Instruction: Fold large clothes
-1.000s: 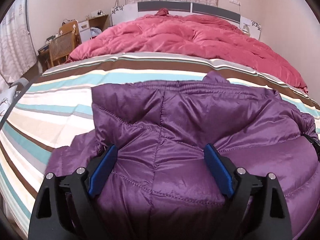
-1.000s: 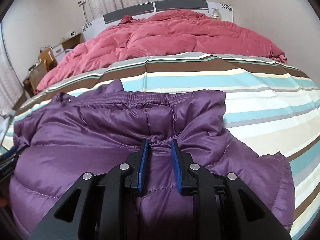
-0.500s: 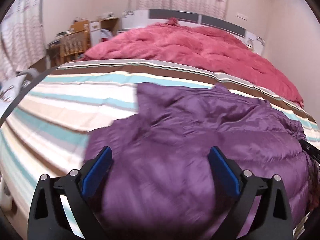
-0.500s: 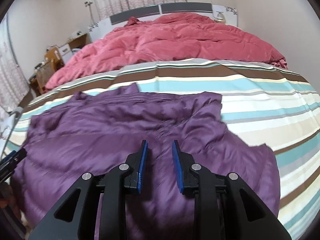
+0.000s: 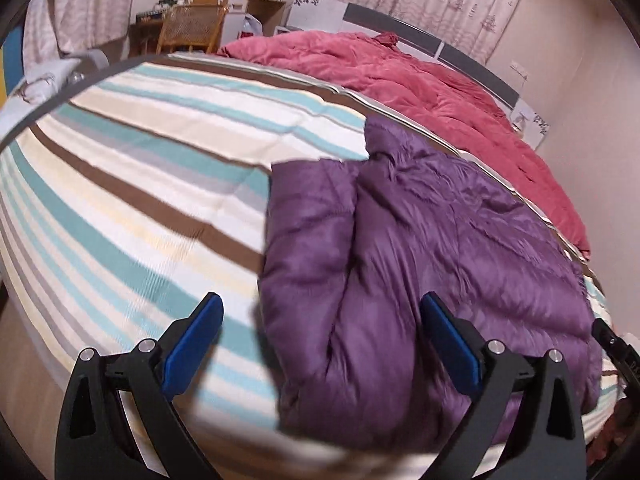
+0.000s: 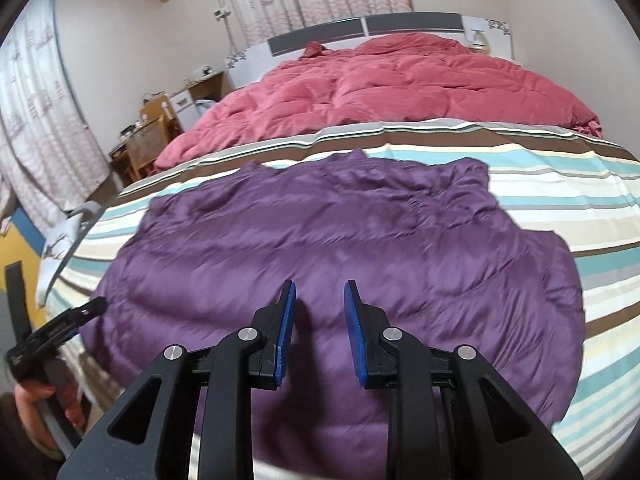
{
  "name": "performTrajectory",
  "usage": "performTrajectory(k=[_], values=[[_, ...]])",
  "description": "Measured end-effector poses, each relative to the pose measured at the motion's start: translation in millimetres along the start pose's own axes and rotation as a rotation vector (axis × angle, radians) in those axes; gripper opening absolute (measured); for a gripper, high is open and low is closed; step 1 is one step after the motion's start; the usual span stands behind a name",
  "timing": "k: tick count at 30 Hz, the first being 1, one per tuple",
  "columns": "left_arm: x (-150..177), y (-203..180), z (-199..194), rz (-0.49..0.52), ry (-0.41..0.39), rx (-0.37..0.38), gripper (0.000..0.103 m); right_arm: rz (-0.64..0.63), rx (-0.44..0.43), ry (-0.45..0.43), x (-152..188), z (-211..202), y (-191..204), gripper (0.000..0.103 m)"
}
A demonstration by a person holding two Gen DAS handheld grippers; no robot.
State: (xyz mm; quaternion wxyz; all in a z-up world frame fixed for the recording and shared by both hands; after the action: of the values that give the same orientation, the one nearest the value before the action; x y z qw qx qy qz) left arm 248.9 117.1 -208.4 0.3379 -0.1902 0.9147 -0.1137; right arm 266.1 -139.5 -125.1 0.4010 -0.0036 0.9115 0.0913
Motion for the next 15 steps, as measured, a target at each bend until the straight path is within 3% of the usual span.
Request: performTrajectory(k=[4, 9, 15], values=[[14, -3, 1, -0.011, 0.028, 0.036, 0.097, -0.031, -0.034, -0.001, 5, -3, 22, 0.025], [23, -10, 2, -0.038, 0.042, 0.101, 0.082, -0.082, -0.05, 0.017, 10, 6, 43, 0.025], [29, -25, 2, -0.064, 0.043, 0.189, 0.073, -0.121, -0.019, 0.071, 23, 25, 43, 0.025]])
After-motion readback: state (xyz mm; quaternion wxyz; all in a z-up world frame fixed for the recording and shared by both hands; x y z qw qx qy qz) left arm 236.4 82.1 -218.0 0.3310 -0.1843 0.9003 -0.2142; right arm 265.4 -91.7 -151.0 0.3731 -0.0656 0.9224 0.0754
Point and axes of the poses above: each gripper's, at about its wrist camera, not at the fingertips, and z roughly the way its jaws point, y to its left, x to its underside, the point moved 10 cm from there along z, roughly the way its jaws point, and after that the axes turned 5 degrees about -z, right-handed, at the moved point
